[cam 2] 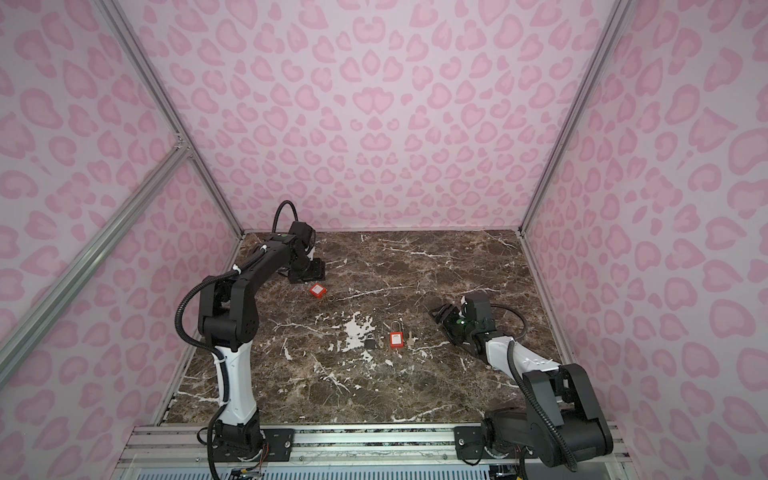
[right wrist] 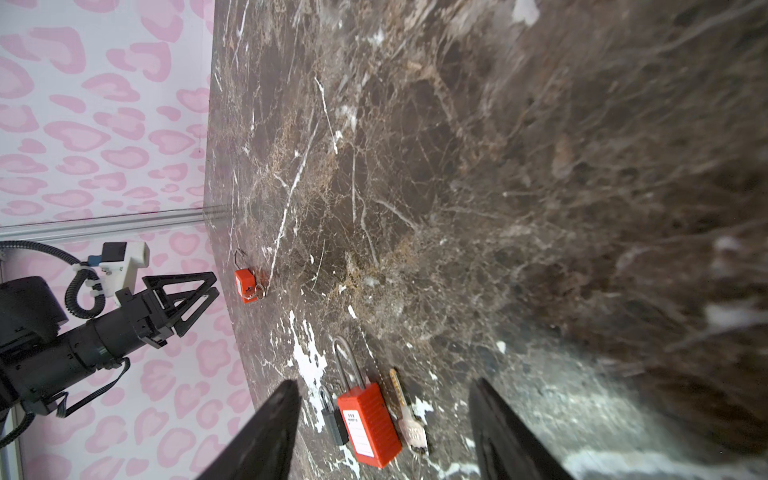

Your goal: Lock with the key

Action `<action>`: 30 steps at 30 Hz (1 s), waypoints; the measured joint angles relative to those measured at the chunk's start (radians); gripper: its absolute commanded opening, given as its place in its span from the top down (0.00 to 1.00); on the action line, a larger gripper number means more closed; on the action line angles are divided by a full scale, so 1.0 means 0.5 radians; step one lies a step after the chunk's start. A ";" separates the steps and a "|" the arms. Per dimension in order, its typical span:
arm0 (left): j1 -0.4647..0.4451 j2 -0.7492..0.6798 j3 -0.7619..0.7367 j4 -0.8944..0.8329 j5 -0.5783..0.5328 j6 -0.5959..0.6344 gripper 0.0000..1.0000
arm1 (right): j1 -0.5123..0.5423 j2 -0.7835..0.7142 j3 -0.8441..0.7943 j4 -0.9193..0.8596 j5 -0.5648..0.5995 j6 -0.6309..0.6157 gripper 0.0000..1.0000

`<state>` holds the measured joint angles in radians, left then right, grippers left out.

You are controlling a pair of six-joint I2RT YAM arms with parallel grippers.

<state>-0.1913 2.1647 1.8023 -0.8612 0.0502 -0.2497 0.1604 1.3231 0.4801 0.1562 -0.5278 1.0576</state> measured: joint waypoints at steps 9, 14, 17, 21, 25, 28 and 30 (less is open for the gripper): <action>-0.001 0.108 0.036 -0.048 0.119 0.067 0.28 | -0.007 0.014 0.035 0.034 -0.030 0.025 0.33; 0.001 0.113 0.016 -0.044 0.162 0.066 0.29 | -0.007 0.014 0.071 0.034 -0.031 0.025 0.33; -0.003 0.113 -0.014 -0.029 0.213 0.066 0.29 | -0.006 0.017 0.087 0.034 -0.031 0.025 0.33; -0.014 0.085 -0.147 0.061 0.311 0.031 0.29 | -0.001 0.030 0.101 0.034 -0.031 0.014 0.33; -0.018 -0.037 -0.325 0.175 0.434 -0.041 0.28 | 0.035 0.095 0.153 0.029 -0.045 -0.105 0.33; -0.027 -0.082 -0.408 0.255 0.487 -0.086 0.28 | 0.129 0.226 0.346 -0.077 -0.055 -0.314 0.33; -0.034 -0.101 -0.426 0.278 0.498 -0.115 0.28 | 0.245 0.346 0.565 -0.214 -0.042 -0.507 0.33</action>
<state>-0.2085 2.1139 1.5894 -0.7223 0.2993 -0.3073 0.2829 1.4960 0.7628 0.0494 -0.5488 0.8040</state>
